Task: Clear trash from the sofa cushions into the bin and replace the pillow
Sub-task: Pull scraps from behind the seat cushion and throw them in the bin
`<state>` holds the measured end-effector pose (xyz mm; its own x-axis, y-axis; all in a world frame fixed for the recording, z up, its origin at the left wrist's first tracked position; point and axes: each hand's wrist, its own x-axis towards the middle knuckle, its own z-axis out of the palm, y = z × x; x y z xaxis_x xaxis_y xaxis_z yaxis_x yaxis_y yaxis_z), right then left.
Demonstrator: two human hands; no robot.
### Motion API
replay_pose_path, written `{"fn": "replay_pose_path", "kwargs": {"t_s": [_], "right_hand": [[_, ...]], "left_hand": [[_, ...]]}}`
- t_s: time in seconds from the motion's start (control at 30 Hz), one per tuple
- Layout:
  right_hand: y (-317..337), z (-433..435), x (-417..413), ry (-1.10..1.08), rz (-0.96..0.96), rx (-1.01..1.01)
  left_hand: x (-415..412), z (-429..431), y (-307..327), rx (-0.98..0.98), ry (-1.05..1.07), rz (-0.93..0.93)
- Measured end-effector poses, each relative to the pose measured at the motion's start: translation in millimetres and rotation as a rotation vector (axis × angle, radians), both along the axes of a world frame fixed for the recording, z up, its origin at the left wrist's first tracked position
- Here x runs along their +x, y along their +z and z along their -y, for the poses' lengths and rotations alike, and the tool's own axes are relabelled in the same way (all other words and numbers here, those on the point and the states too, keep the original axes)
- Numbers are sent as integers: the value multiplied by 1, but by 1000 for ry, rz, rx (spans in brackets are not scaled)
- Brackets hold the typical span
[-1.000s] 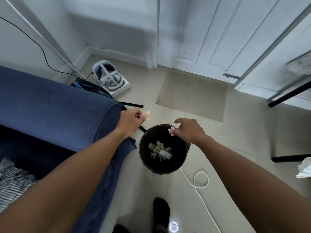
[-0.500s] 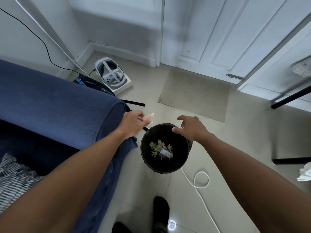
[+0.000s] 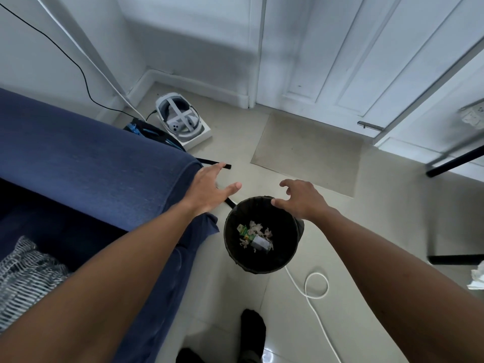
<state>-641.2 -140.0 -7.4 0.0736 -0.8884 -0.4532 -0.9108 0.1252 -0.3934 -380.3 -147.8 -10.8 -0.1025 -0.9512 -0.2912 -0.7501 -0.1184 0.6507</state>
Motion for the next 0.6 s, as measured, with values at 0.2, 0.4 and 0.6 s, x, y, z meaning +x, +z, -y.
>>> {"fn": "replay_pose_path", "kwargs": {"t_s": [0.2, 0.4, 0.6], "right_hand": [[28, 11, 18, 38, -51, -55], [66, 29, 56, 88, -69, -131], [98, 45, 111, 161, -52, -184]], "left_hand": [[15, 2, 23, -68, 23, -43], [38, 1, 61, -148, 55, -75], [96, -8, 89, -191, 175, -37]]}}
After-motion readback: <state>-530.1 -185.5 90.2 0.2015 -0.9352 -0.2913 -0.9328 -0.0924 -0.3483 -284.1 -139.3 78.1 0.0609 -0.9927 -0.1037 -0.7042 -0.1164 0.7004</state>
